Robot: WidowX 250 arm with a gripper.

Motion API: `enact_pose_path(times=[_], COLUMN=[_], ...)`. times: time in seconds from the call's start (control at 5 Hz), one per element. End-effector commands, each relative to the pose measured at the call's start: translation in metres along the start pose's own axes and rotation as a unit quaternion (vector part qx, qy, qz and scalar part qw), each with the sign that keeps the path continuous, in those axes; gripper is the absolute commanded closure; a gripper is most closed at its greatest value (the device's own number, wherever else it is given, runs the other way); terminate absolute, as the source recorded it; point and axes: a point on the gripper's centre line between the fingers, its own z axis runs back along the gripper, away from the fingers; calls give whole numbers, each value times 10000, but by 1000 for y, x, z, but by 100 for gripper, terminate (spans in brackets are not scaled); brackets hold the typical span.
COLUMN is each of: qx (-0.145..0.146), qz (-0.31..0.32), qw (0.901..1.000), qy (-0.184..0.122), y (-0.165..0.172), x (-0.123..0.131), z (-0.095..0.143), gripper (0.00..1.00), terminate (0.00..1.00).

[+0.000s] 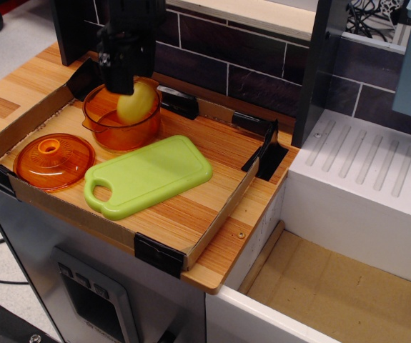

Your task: Put potato in pot

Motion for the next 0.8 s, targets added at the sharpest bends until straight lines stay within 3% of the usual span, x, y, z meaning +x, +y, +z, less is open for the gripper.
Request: enact_pose_path(times=[0.0,0.2,0.4,0.6], qx=[384,549,710,1081], qz=[140,177,746,1482], qw=[9990,9982,9942,9815], qy=[-196,-172,-305,-549], y=[14,16,11,-2], x=[-7,-4,-1,6], z=[34,40,65,77], gripper=[0,0,0,0], terminate=[0,0,0,100])
